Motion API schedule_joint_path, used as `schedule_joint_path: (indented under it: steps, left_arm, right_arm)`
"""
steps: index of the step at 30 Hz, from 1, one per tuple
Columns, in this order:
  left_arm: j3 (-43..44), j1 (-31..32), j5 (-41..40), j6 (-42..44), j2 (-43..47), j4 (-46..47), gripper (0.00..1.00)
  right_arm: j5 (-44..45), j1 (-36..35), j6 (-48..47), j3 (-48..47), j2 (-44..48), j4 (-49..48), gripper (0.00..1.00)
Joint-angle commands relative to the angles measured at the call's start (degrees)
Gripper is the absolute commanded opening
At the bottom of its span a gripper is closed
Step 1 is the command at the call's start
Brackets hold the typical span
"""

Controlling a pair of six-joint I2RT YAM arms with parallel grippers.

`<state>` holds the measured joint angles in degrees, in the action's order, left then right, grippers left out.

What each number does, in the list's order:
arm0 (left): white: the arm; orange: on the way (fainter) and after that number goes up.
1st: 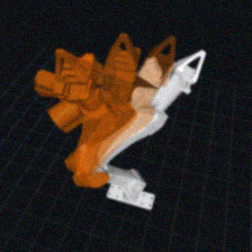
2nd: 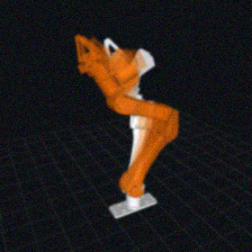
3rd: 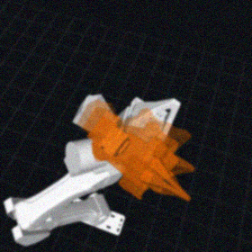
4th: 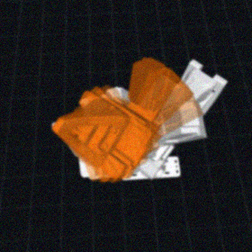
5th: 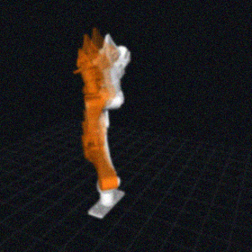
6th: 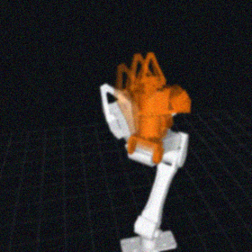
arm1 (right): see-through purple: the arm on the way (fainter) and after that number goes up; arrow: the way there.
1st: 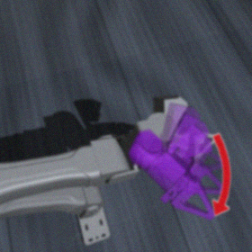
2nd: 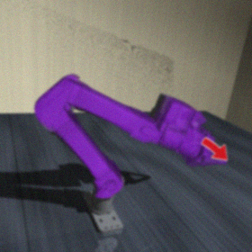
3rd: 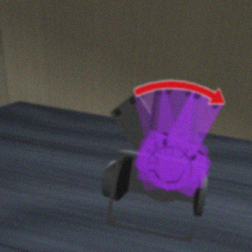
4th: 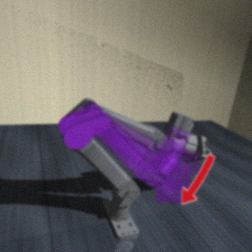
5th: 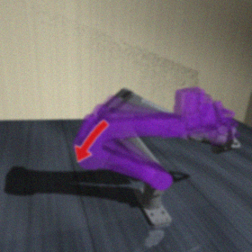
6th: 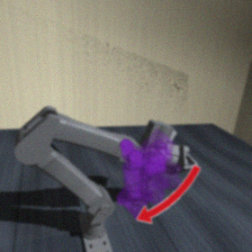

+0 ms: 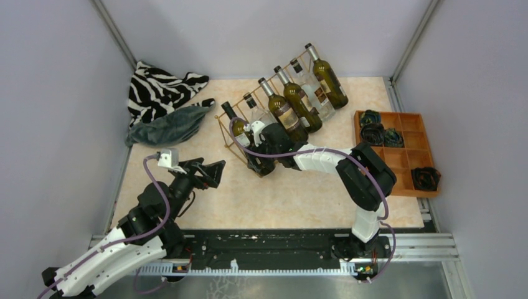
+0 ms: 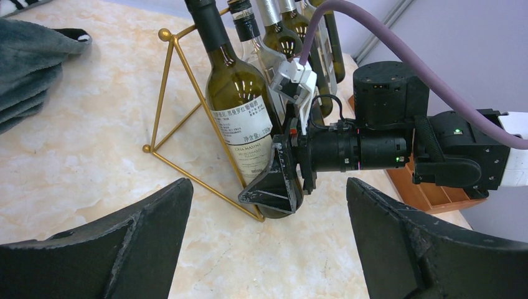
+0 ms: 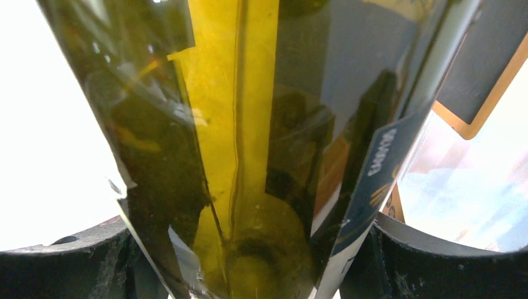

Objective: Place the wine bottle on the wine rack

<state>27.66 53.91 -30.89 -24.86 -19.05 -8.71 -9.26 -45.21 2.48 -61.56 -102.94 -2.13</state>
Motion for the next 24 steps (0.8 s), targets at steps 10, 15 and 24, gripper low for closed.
schedule_joint_path:
  steps: [10, 15, 24]
  left_arm:
    - [-0.11, 0.32, -0.43, -0.45, 0.83, 0.07, 0.99]
    - [-0.06, 0.32, -0.48, -0.51, 1.03, -0.24, 0.99]
    - [0.03, 0.32, -0.48, -0.45, 1.03, 0.02, 0.99]
  right_arm:
    - [-1.38, -1.72, 0.0, -0.13, 0.19, -3.49, 0.62]
    - [-1.47, -1.72, 0.53, -0.53, 0.66, -3.41, 0.7]
    - [-1.99, -1.71, 1.28, -0.67, 1.25, -2.88, 0.82]
